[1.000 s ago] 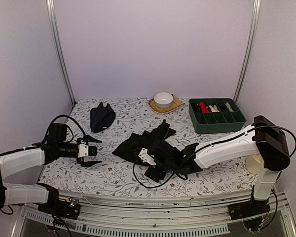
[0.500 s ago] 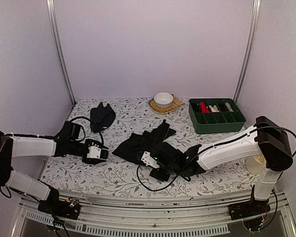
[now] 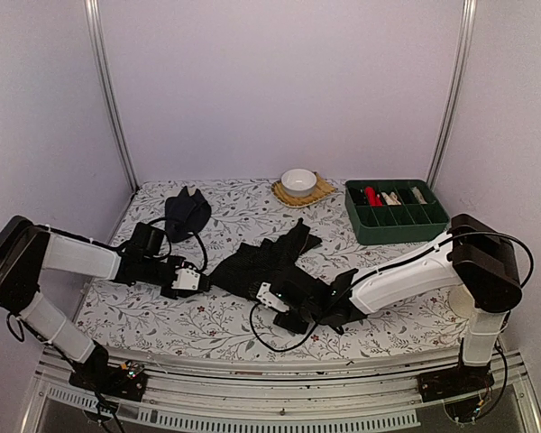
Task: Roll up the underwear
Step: Pick up the underwear from the center of the board.
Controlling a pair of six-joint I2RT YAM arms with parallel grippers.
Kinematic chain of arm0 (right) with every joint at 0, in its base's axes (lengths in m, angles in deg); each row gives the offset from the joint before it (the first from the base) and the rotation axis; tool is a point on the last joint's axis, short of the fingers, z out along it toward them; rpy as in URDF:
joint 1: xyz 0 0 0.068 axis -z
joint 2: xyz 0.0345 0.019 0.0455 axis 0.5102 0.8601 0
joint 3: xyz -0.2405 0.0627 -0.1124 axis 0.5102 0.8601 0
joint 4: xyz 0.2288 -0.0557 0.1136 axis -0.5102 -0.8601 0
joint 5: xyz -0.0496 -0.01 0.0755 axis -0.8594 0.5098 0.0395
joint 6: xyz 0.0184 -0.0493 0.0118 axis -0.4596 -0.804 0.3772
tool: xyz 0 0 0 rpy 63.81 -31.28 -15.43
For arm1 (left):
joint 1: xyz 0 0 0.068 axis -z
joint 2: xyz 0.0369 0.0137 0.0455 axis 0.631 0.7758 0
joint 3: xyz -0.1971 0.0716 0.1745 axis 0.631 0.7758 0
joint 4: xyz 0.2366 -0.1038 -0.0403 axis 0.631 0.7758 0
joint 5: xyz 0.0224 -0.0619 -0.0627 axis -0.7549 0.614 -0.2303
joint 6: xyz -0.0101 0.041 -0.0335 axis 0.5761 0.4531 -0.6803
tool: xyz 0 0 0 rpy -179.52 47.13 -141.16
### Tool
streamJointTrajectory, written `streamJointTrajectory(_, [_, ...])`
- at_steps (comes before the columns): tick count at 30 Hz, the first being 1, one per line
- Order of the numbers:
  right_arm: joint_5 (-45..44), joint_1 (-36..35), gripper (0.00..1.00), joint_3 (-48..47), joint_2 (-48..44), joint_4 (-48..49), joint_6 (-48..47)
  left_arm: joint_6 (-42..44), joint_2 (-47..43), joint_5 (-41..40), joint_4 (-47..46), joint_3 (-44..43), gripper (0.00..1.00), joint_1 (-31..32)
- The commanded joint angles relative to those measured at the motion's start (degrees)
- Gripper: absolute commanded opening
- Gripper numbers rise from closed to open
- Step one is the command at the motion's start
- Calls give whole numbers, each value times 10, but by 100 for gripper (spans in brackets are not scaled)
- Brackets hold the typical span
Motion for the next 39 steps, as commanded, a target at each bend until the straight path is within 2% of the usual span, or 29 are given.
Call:
streamJointTrajectory(1, [-18, 3, 62, -12, 13, -2, -2, -6, 33, -26, -21, -25, 38, 13])
streamJointTrajectory(11, [-29, 16, 59, -11, 14, 11, -4, -4, 94, -60, -70, -33, 35, 24])
streamJointTrajectory(16, [-27, 17, 56, -10, 13, 16, -10, -3, 118, -74, -74, -41, 27, 31])
streamJointTrajectory(20, [-15, 16, 49, -3, 5, 29, -18, 8, 121, -74, -63, -37, 18, 36])
streamJointTrajectory(22, [-12, 17, 43, -3, 4, 35, -23, 6, 116, -67, -61, -36, 4, 37])
streamJointTrajectory(23, [-13, 16, 39, -3, 5, 38, -26, 3, 114, -63, -62, -35, 0, 36])
streamJointTrajectory(28, [-16, 16, 24, -3, 5, 43, -31, -10, 107, -44, -46, -41, 0, 36])
streamJointTrajectory(31, [-9, 17, 25, -2, 2, 44, -32, -16, 106, -39, -43, -43, 0, 36])
streamJointTrajectory(34, [-6, 15, 45, 4, -2, 52, -38, -22, 100, -35, -42, -44, 0, 36])
streamJointTrajectory(35, [-6, 14, 49, 5, -2, 54, -41, -24, 97, -31, -40, -45, 0, 36])
streamJointTrajectory(39, [-9, 6, 53, 6, 6, 58, -53, -29, 87, -19, -27, -51, 0, 36])
